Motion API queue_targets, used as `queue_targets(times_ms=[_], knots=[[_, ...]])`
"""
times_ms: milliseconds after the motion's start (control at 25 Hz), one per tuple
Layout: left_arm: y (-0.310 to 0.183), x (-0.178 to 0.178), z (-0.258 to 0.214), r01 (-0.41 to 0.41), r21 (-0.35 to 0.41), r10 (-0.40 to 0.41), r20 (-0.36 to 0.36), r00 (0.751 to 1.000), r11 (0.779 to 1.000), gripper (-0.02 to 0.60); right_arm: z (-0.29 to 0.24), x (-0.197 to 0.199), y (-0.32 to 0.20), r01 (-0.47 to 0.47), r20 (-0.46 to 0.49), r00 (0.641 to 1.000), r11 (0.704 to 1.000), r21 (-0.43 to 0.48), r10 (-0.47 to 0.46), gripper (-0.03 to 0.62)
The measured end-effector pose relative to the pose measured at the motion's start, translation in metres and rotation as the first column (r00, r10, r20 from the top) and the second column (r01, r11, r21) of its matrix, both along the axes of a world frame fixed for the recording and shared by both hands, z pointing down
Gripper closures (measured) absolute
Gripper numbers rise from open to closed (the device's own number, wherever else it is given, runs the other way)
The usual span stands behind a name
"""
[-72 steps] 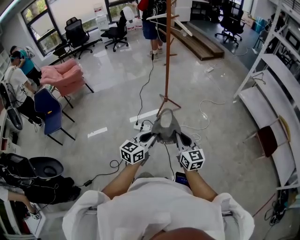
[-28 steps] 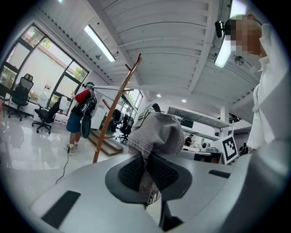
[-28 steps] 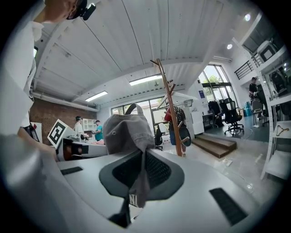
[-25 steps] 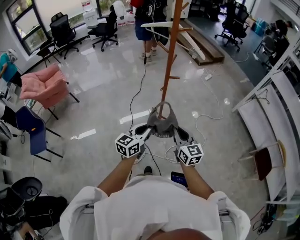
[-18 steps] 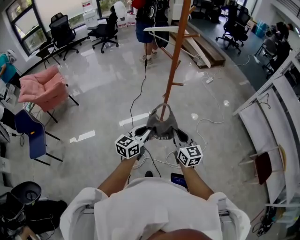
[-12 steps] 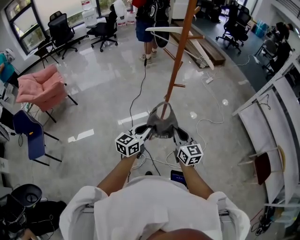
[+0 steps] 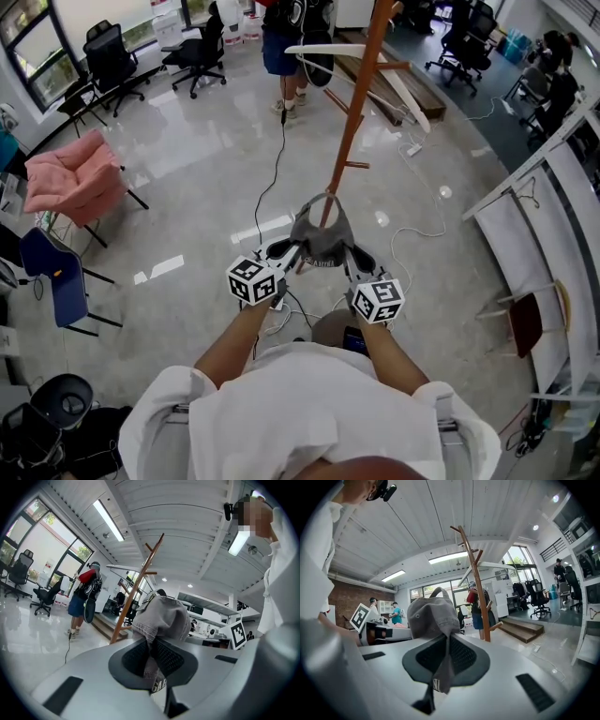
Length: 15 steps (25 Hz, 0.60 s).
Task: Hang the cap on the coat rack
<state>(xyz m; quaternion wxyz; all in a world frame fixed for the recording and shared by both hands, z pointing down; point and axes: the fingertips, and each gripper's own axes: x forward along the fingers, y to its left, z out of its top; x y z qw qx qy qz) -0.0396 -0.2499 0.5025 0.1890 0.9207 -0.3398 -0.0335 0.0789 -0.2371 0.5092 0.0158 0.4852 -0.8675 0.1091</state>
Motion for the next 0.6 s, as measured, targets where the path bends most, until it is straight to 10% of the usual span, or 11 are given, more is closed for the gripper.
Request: queue_targets(times_ms=[600], knots=[[-0.066, 0.007, 0.044, 0.026, -0.01, -0.026, 0.039, 0.999, 1.0, 0.551, 0.043, 0.004, -0.055, -0.061, -0.016, 0.998, 0.998, 0.015, 0.062, 0.56]])
